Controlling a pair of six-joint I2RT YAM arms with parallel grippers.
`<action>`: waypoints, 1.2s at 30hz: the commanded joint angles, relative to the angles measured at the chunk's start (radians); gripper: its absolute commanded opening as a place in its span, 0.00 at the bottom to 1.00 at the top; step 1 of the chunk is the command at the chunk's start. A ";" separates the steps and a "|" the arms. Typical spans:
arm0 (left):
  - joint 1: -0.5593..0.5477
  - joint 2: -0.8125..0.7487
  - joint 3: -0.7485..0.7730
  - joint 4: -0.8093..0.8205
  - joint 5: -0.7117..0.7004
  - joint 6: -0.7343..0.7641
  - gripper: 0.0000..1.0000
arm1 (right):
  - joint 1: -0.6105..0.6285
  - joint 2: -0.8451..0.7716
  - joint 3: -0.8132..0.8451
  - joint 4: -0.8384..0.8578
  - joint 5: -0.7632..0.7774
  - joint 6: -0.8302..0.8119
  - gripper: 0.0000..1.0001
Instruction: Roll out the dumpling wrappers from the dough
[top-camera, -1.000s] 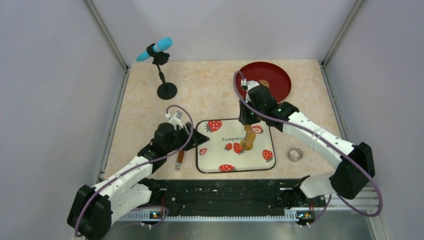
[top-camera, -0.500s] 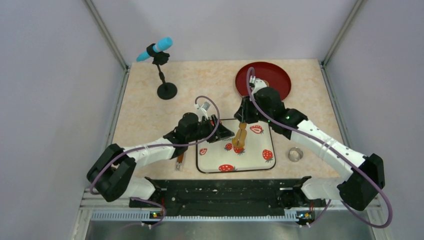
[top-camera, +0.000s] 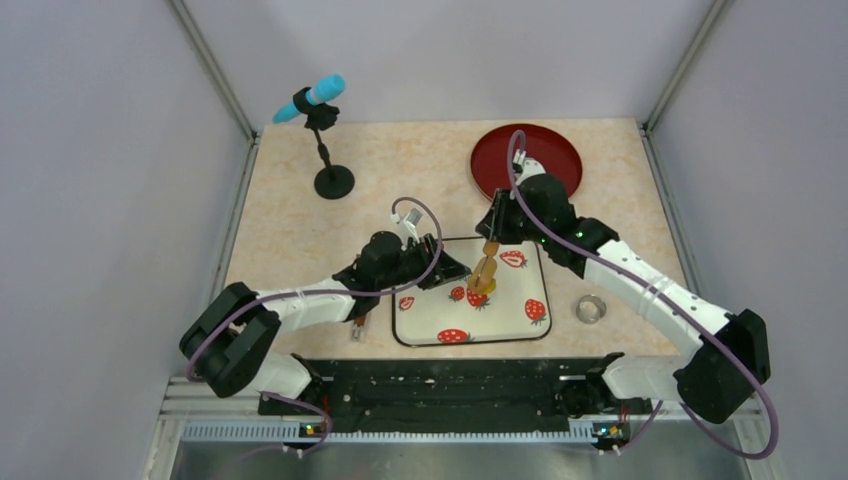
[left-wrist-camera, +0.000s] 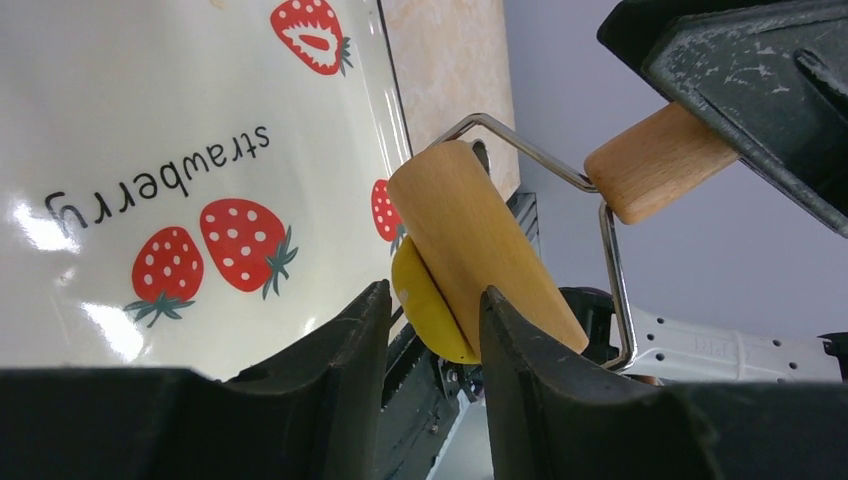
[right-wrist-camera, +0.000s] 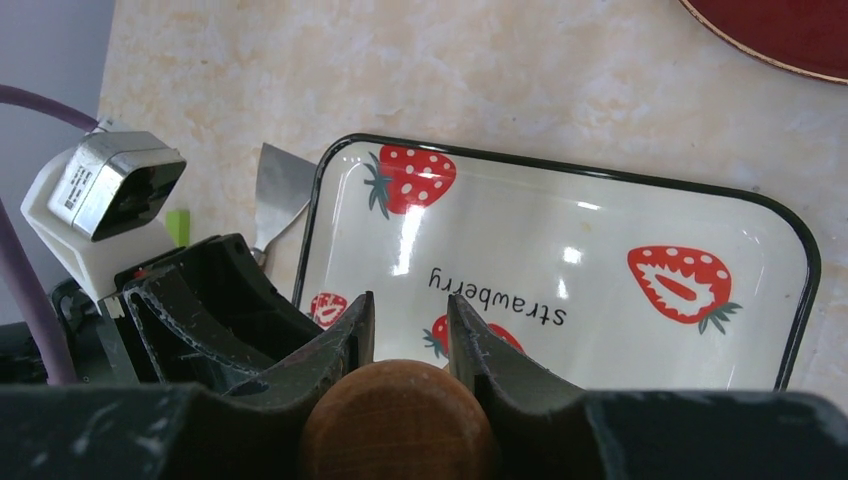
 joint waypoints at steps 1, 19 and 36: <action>-0.013 -0.015 -0.013 0.047 -0.003 -0.008 0.43 | -0.022 -0.057 0.016 0.130 -0.006 0.057 0.00; -0.020 -0.028 0.009 -0.009 -0.034 0.019 0.48 | -0.042 -0.068 0.000 0.163 -0.017 0.083 0.00; -0.043 -0.106 0.000 -0.237 -0.141 0.140 0.41 | -0.061 -0.087 -0.093 0.274 -0.032 0.175 0.00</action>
